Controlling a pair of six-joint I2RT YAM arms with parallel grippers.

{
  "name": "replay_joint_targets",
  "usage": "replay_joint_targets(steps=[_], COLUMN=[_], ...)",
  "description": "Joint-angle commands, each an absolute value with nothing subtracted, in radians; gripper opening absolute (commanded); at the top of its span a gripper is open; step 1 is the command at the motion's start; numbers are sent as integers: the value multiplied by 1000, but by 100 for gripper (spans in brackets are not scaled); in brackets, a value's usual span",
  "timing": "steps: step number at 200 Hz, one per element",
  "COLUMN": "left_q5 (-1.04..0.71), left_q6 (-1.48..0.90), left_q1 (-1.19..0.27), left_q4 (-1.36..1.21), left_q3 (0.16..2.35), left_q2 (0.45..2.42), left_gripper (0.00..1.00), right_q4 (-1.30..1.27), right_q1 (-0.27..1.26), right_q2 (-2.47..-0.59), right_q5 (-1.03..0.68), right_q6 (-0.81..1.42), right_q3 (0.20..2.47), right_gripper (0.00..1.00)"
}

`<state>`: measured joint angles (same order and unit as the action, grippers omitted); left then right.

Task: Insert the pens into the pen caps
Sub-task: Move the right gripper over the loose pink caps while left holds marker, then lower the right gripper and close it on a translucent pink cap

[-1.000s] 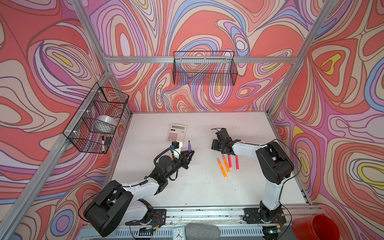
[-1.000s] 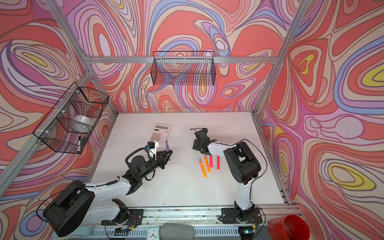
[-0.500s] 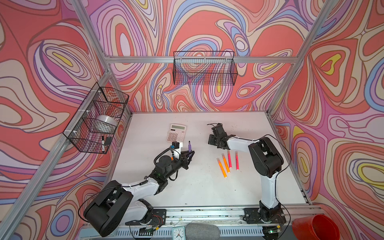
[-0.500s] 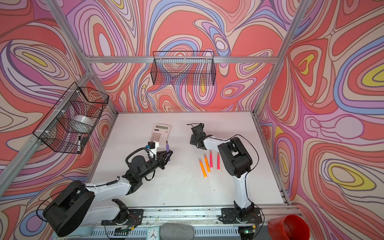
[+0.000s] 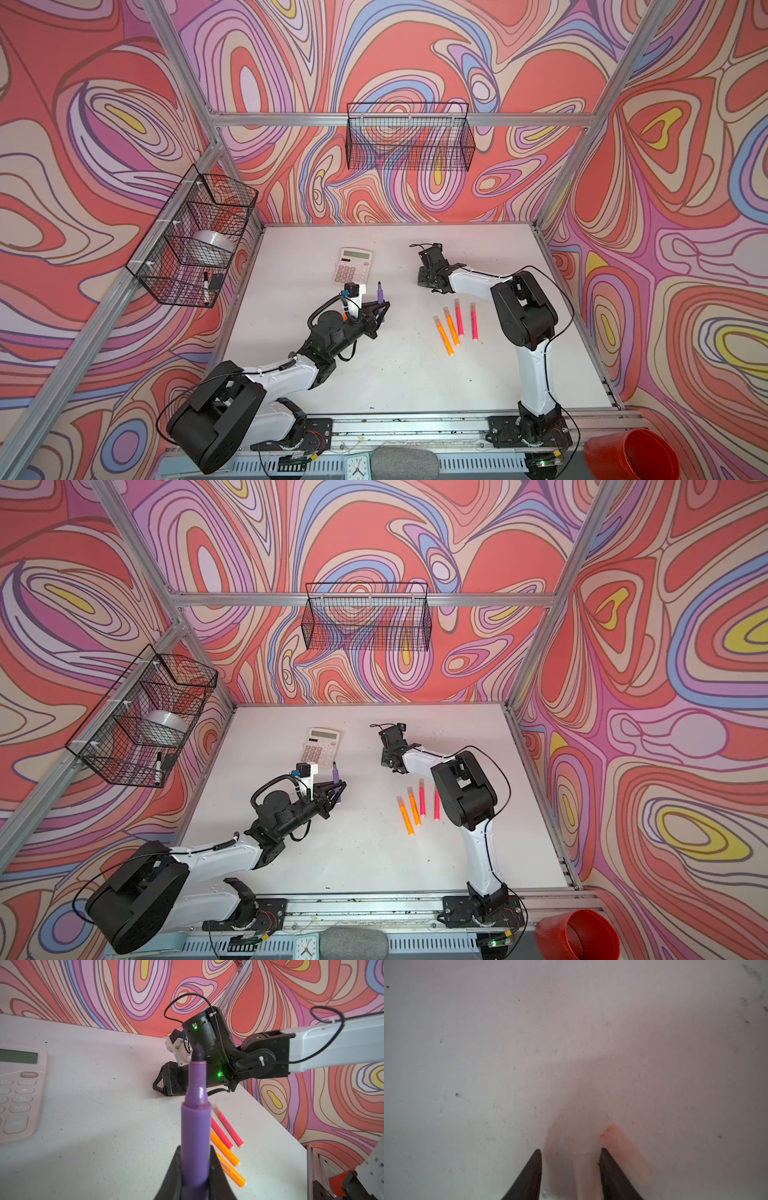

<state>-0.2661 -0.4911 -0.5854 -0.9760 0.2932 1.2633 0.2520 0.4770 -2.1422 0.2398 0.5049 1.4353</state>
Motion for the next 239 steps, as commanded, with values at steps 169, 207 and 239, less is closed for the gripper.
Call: replay_joint_targets(steps=[169, 207, 239], left_q5=[-287, -290, -291], left_q6=[-502, -502, -501], left_q1=[-586, -586, -586], left_q4=[-989, -989, -989], left_q3=[318, 321, 322], left_q2=[1236, 1239, 1240], left_gripper=[0, 0, 0], right_q4=[420, 432, 427], right_q1=[473, 471, 474], right_q2=[-2201, -2191, -2170], right_q5=[202, 208, 203], right_q6=[450, 453, 455], right_q3=[1472, 1464, 1444], right_gripper=[27, 20, 23])
